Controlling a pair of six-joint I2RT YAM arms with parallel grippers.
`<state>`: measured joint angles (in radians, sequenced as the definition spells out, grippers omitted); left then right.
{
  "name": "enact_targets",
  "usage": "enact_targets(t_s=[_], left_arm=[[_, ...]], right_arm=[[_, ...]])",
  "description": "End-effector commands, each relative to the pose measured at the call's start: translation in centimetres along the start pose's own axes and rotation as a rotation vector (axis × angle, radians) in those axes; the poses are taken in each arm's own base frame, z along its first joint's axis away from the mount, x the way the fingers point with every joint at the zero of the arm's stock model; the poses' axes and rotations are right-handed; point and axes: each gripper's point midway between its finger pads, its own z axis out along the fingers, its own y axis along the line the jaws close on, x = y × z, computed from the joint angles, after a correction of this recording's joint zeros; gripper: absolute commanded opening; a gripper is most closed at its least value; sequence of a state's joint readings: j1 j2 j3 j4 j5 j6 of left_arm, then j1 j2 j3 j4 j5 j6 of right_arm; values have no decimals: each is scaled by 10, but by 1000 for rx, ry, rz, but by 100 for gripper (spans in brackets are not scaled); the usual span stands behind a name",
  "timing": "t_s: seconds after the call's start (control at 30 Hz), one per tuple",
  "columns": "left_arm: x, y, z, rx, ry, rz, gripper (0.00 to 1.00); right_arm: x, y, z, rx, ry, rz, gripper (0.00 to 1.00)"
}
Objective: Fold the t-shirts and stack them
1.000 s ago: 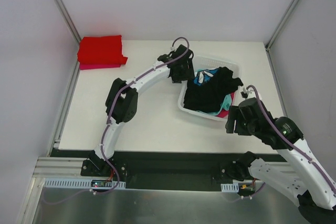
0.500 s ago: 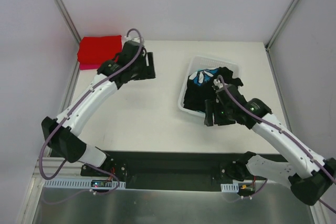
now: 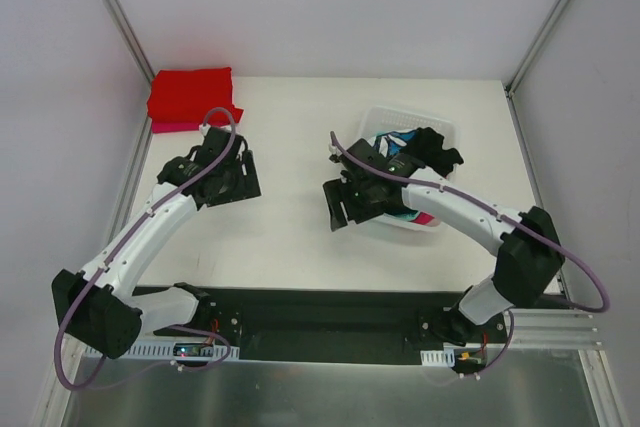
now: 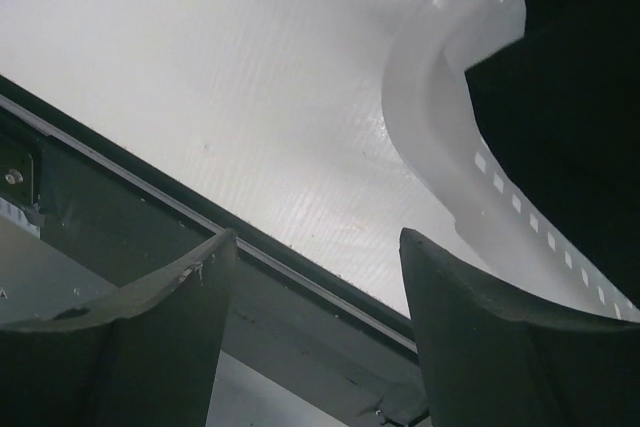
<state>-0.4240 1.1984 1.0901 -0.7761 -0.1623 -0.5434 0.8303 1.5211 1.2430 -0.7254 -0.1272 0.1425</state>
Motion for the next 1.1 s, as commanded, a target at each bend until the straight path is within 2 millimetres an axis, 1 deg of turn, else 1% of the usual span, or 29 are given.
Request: enact_targets(t_s=[0.0,0.07,0.1,0.17,0.23,0.37,0.47,0.5,0.57,0.6,0.67,0.7,0.77,0.8,0.87,0.9,0.97,1.07], left_arm=[[12,8,-8,17,22,-61,70],[15,7,-10,30,29,-66,70],[17,8,-10,32,32,-69,70],[18,6,-12,46,30,-73,70],[18,6,-14,54,26,-72,70],[20,6,-15,59,33,-67,70],[21,6,-15,60,36,-66,70],[22,6,-15,62,39,-65,70],[22,5,-16,67,40,-66,70],[22,5,-16,67,40,-66,70],[22,4,-17,72,38,-68,70],[22,4,-17,72,38,-68,70],[22,4,-17,77,39,-66,70],[22,4,-17,77,38,-65,70],[23,4,-18,80,37,-62,70],[23,4,-18,81,38,-60,70],[24,4,-20,84,35,-60,70],[23,4,-23,89,29,-59,71]], right_arm=[[-21,14,13,-45,-6,-26,69],[-25,14,20,-39,5,-30,69],[-25,10,28,-20,19,-29,69],[-27,6,34,-2,29,-29,70],[-29,-4,42,13,43,-10,70],[-35,-27,48,47,47,48,69],[-40,-51,43,73,35,95,69],[-42,-66,41,86,30,130,69],[-44,-83,36,108,22,150,69],[-45,-102,33,139,16,186,70],[-44,-118,30,151,22,217,69],[-45,-134,27,172,18,243,69],[-42,-146,23,184,24,264,69],[-43,-161,19,208,17,291,69],[-42,-173,15,222,17,322,69],[-41,-187,11,235,14,327,69],[-40,-198,6,236,9,347,69],[-40,-227,-8,257,-11,409,69]])
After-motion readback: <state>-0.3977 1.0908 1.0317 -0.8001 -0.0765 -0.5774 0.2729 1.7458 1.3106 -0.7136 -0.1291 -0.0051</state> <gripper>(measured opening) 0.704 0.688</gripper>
